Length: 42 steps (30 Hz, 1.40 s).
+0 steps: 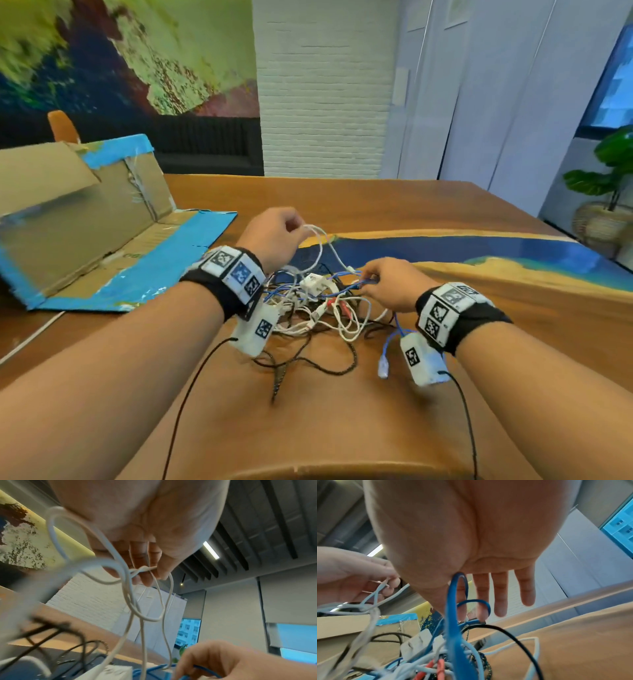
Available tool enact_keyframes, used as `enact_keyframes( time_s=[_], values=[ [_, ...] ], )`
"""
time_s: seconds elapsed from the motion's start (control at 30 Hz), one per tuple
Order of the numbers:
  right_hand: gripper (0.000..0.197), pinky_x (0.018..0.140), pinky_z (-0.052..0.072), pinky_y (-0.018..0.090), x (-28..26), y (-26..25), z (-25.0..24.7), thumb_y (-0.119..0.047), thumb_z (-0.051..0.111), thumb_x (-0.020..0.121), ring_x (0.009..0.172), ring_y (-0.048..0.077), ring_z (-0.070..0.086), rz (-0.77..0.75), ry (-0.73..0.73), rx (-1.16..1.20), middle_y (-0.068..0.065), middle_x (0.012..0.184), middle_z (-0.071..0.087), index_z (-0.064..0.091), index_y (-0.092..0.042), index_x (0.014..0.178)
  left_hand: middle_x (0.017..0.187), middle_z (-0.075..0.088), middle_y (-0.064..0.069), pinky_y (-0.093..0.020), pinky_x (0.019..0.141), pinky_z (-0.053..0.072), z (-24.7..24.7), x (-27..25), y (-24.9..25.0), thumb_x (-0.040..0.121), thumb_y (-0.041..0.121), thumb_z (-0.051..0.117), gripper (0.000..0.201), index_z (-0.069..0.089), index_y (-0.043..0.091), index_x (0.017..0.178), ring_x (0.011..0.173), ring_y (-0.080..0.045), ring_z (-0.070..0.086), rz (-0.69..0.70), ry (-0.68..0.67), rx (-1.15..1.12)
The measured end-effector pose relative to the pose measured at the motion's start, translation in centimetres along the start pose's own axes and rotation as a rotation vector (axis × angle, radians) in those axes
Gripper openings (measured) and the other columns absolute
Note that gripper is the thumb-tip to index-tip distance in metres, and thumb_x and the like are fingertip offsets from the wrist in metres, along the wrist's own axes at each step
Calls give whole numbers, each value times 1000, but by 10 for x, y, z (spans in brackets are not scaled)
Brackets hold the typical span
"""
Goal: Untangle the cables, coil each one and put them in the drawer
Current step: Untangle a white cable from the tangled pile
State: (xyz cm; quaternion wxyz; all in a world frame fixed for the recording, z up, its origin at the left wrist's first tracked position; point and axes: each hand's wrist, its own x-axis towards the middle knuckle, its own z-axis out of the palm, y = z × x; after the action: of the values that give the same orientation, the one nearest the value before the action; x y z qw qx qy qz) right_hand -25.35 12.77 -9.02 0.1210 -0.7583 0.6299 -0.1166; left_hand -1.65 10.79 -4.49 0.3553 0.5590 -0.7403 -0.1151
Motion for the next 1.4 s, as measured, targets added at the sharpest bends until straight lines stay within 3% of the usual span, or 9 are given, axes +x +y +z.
enact_keyframes(
  time_s=[0.13,0.33,0.6,0.77,0.87,0.97,1.1,1.27,1.4],
  values=[
    [16,92,50,37,7,-10,-1,-35,68,93,116,20,62,-75,102,205,-8,130,60,67,-33,109,66,67,6,-29,55,53,4,3,25,98,35,61,22,66,22,80,56,-14,61,0,27,-179],
    [41,76,53,26,3,-34,-6,-19,73,91,88,7,67,-179,248,750,-2,101,72,44,-28,119,79,74,-8,-23,52,45,0,4,52,100,28,62,25,75,10,88,58,-16,59,68,-26,-391],
    [22,68,55,35,5,-42,-22,-3,44,103,62,23,59,-138,145,1259,11,68,56,66,-4,108,91,77,-4,-25,62,54,-10,7,32,100,14,62,21,76,20,113,60,-10,62,59,-34,-338],
    [31,60,59,39,14,-50,4,-15,68,96,67,18,65,-202,18,990,1,78,66,60,-21,125,97,79,1,-26,56,55,7,3,-3,100,13,62,25,73,16,122,56,-7,59,-39,63,-551],
    [13,55,60,40,23,-49,21,-7,68,95,60,18,62,-144,159,974,-2,68,62,70,-11,107,112,76,5,-41,78,61,19,6,-22,99,16,64,32,69,27,128,73,-10,65,-40,-36,-587],
    [8,47,54,34,30,-43,35,0,62,97,57,24,60,-65,164,1241,13,78,64,69,-1,100,133,64,13,-35,86,60,29,3,-41,96,27,67,41,63,45,133,92,-5,69,-6,-150,-511],
    [14,44,48,31,32,-40,53,2,56,99,53,25,56,-85,109,1380,17,77,64,69,-3,99,108,75,8,-35,86,58,45,-10,-50,91,30,75,55,54,46,139,91,-10,72,-6,-247,-551],
    [47,59,48,35,23,-32,64,-28,78,85,69,25,61,-234,-91,1626,19,109,67,64,0,121,90,73,-20,-30,68,53,45,-20,-53,91,21,75,17,77,22,108,73,-16,65,-52,-224,-670],
    [20,65,48,42,16,-34,66,-27,80,79,67,28,64,-238,-19,1591,19,96,64,69,-14,90,95,74,-14,-36,80,56,41,-28,-54,94,15,70,10,80,18,95,84,-19,67,-6,-204,-658]
  ],
)
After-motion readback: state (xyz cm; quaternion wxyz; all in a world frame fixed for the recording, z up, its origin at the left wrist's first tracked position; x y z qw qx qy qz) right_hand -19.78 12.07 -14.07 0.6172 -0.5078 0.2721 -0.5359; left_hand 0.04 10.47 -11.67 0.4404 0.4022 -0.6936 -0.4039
